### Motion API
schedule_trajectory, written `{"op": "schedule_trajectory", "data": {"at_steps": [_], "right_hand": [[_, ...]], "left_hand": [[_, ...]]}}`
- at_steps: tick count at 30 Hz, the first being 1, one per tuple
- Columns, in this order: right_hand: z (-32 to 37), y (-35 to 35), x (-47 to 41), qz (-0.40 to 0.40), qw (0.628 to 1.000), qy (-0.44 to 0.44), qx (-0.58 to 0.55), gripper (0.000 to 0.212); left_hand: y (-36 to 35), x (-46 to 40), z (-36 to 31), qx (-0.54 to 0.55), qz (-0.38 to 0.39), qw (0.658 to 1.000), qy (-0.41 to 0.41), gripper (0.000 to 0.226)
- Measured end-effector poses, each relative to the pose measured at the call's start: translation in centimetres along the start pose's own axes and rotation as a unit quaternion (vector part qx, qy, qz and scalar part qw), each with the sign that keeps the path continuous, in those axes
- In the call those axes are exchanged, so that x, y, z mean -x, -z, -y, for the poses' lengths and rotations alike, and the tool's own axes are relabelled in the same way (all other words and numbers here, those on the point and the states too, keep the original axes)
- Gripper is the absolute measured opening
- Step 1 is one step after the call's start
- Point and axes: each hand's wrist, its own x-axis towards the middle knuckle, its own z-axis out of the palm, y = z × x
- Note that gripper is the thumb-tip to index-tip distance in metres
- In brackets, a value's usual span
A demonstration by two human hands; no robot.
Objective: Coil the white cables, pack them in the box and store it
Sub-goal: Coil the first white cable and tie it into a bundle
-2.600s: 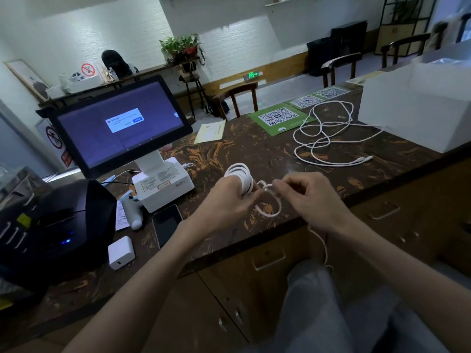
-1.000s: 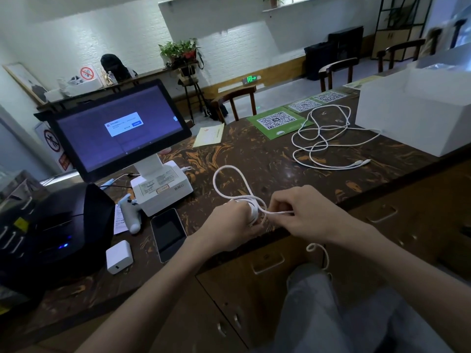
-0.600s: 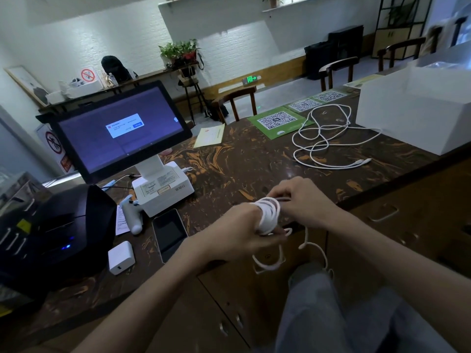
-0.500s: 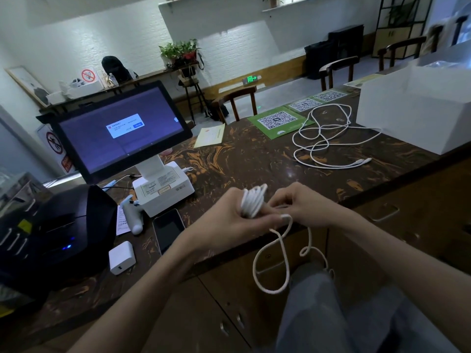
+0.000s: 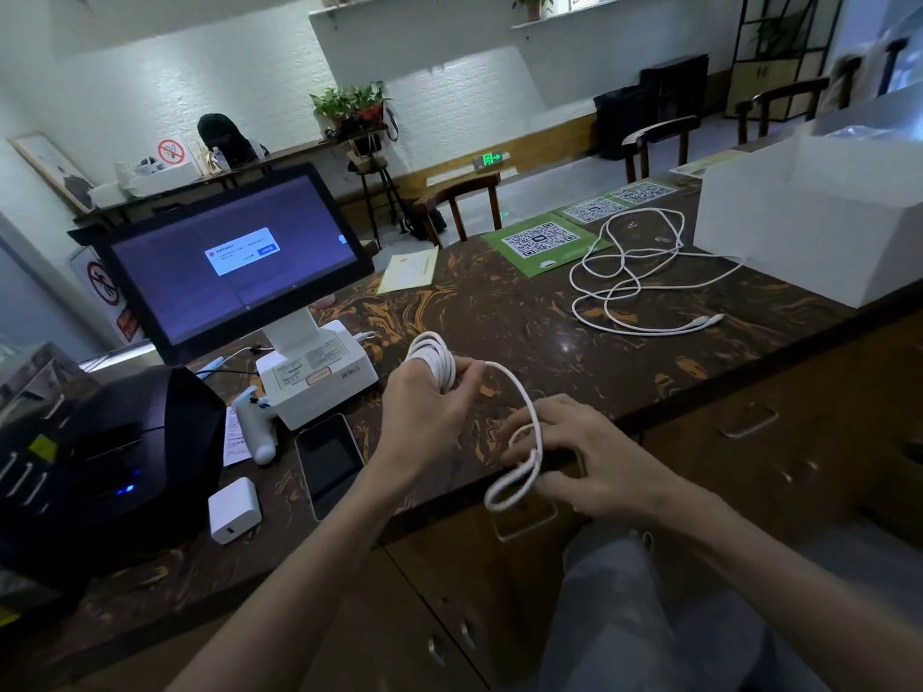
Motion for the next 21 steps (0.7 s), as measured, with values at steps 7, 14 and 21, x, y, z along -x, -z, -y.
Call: {"op": "schedule_trajectory", "data": {"at_steps": [7, 14, 21], "right_hand": [[1.8, -0.4, -0.9, -0.103, 0.993, -0.022, -0.061, 0.034], [3.0, 2.0, -0.7, -0.049, 0.992, 0.028, -0.11, 0.025], [0.4, 4.8, -1.3, -0.161, 0.931, -0.108, -0.309, 0.028]], "left_hand": [[-0.8, -0.5, 0.7, -0.249, -0.007, 0.957, -0.149, 0.037], [-0.4, -0.1, 3.3, -0.354, 0.186, 0.911, -0.096, 0.053], [-0.1, 3.7, -0.5, 0.088, 0.454, 0.883, 0.086, 0.073]]}}
